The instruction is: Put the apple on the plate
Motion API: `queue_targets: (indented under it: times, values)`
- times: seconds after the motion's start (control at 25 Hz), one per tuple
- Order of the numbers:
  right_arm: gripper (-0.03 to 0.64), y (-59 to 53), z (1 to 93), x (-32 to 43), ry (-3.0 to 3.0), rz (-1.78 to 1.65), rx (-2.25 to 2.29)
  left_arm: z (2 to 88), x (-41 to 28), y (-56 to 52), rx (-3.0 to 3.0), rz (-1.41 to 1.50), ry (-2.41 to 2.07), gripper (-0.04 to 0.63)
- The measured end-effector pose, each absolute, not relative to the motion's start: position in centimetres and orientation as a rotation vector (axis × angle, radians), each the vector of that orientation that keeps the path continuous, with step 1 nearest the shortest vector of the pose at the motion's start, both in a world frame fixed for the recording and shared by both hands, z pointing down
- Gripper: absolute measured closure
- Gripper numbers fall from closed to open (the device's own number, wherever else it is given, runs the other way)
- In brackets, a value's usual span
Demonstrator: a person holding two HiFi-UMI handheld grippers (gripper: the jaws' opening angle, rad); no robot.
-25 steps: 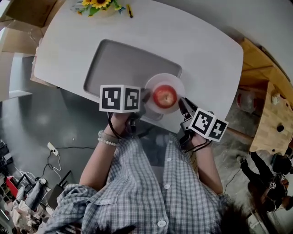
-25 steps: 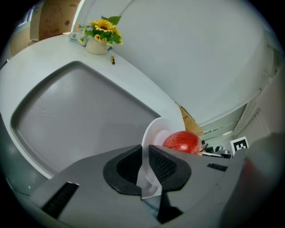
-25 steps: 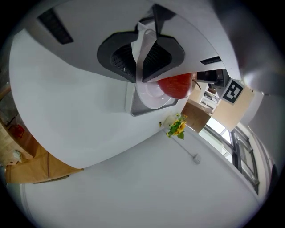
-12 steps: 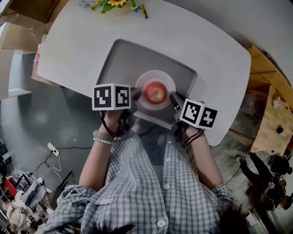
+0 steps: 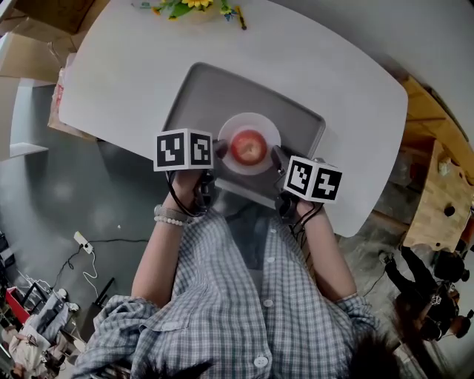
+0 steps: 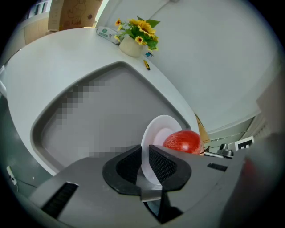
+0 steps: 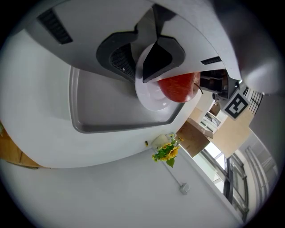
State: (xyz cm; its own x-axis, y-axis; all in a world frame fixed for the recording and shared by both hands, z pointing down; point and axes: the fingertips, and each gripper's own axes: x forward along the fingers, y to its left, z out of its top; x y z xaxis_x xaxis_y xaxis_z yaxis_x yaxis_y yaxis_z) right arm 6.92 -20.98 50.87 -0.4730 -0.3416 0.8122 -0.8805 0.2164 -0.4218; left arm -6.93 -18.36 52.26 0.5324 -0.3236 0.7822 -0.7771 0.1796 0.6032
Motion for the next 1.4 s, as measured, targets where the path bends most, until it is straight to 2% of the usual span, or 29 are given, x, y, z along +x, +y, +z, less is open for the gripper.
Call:
queue_targets:
  times: [0.6,0.84,1.2,1.4]
  values:
    - [0.560,-20.6,52.2,6.7,-1.951,1.167,1.075,52.9,-6.7,-18.7,1.445,0.432,-1.053,0.540]
    - [0.561,-20.7,52.1,6.8,-1.974,1.184,1.083,52.2,-6.2,-18.8,1.493,0.365,-1.026,0.456]
    - [0.561,-20.9,51.1,7.3,-2.011,1.185,1.112,51.9,-8.2,-18.6,1.462,0.326,-1.083,0.454]
    - [0.561,-21.5,48.8,8.7,-2.060,1.128,1.269,50.7,-9.9,-18.3,1.461,0.295,-1.148,0.460]
